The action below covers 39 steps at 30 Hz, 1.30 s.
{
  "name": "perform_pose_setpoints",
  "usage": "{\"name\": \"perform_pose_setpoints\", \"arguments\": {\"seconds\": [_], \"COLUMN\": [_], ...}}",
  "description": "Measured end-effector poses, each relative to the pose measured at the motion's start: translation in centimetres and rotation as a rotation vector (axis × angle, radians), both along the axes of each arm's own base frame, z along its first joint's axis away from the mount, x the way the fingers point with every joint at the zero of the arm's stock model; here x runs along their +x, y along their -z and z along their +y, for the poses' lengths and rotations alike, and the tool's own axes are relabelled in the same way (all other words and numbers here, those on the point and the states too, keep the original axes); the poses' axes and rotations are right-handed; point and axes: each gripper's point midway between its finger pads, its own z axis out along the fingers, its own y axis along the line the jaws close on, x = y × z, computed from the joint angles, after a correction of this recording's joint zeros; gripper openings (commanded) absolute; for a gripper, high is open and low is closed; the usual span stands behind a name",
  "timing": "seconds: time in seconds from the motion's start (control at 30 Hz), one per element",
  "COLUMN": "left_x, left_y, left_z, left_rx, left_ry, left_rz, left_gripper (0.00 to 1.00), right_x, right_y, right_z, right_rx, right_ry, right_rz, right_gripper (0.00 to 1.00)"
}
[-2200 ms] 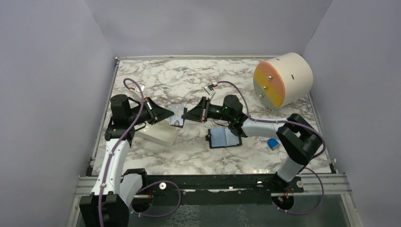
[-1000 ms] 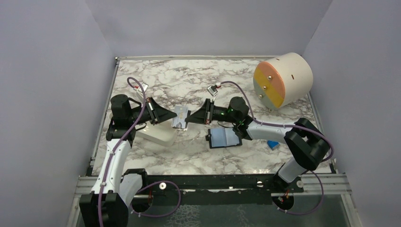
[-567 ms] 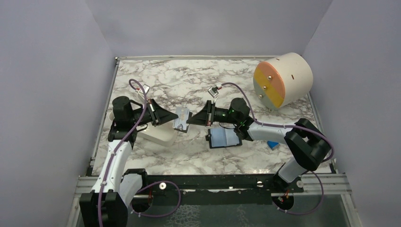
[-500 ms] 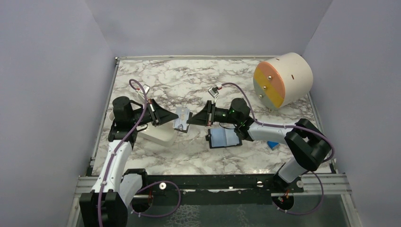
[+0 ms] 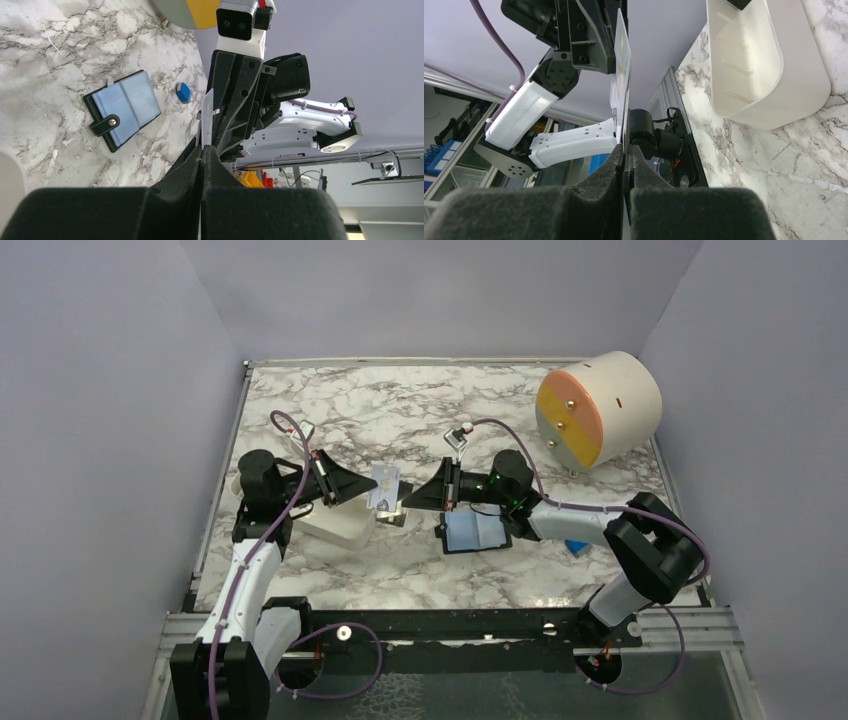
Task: Put the credit cards into the card holder
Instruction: Adjust the credit card, then insert the credit card into the card holder.
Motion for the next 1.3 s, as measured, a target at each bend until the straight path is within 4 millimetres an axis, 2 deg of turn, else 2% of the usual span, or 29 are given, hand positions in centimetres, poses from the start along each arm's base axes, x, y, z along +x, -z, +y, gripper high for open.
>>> {"name": "perform_pose_setpoints", "arguments": {"seconds": [0.2, 0.37, 0.67, 0.77, 0.97, 1.1, 1.3], "left_x": [0.3, 0.6, 1.4, 1.3, 0.6, 0.5, 0.3], "left_y": [0.2, 0.4, 1.9, 2.1, 2.9, 3.8, 5.4], "left_z": [0.1, 0.2, 0.0, -0.8, -3.7, -5.2, -7.6], "left_rx": [0.006, 0.014, 0.04, 0.051, 0.087, 0.117, 0.164], "left_ry": [-0.012, -0.034, -0.095, -0.095, -0.066, -0.074, -0.087], "left_rz": [-0.002, -0.006, 0.024, 0.023, 0.024, 0.037, 0.064], "left_gripper": [0.0, 0.0, 0.0, 0.0, 0.0, 0.0, 0.0], "right_x": [-0.4, -0.2, 2.7, 4.1, 6.3, 6.8, 6.8], "right_y": [0.1, 0.4, 4.1, 5.1, 8.0, 9.6, 11.3], "right_z": [-0.3, -1.4, -5.6, -7.5, -12.6, -15.7, -17.4], "right_rx": [-0.014, -0.082, -0.382, -0.512, -0.77, -0.901, -1.017], "right_ry": [-0.011, 0.023, 0.191, 0.267, 0.38, 0.411, 0.386], "right_rz": [-0.005, -0.034, -0.092, -0.122, -0.137, -0.13, -0.129], "right_gripper": [0.01, 0.01, 0.01, 0.01, 0.01, 0.01, 0.01]}}
